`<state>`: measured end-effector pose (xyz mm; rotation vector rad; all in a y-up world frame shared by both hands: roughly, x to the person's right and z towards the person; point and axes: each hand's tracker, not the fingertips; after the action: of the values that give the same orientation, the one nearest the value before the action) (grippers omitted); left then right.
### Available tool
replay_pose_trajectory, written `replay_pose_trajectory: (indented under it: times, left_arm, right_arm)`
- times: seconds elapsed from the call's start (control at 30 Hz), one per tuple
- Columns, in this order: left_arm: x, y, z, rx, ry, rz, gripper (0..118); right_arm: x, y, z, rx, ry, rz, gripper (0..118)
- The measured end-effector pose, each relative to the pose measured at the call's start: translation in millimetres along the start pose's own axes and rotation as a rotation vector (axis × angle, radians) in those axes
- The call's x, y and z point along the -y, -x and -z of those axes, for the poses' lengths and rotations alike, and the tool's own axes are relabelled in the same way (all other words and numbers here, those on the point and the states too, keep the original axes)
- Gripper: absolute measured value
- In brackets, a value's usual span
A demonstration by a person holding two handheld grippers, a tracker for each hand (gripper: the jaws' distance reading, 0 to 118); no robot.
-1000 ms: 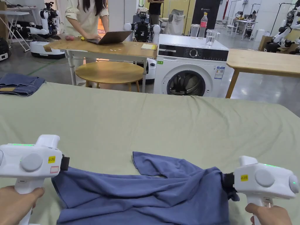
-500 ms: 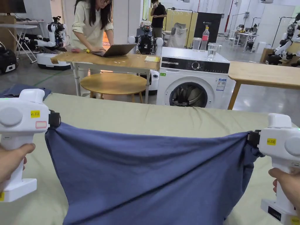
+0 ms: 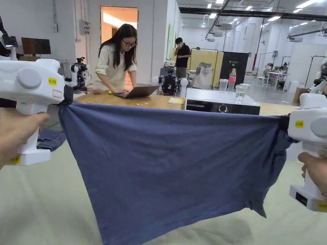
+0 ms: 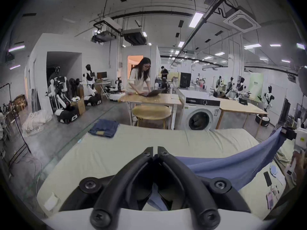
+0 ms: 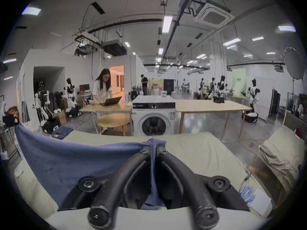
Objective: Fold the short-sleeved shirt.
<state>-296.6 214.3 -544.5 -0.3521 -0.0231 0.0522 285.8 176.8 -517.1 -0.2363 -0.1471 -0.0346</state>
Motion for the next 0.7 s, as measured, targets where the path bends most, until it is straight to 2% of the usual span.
replay_pose_trajectory:
  times: [0.17,0.3,0.5,0.7]
  left_arm:
    - [-17,1,6,-0.027,-0.031,0.018,0]
    - [9,5,13,-0.022,-0.019,0.011,0]
    - [104,13,14,0.021,0.07,-0.036,0]
    - [217,17,-17,0.059,0.134,-0.097,0]
  right_arm:
    - [-19,15,14,0.023,-0.028,-0.049,2]
    - [5,18,19,0.029,-0.014,-0.076,2]
    - [91,9,10,0.029,0.086,-0.1,2]
    - [187,-17,-22,0.026,0.177,-0.094,2]
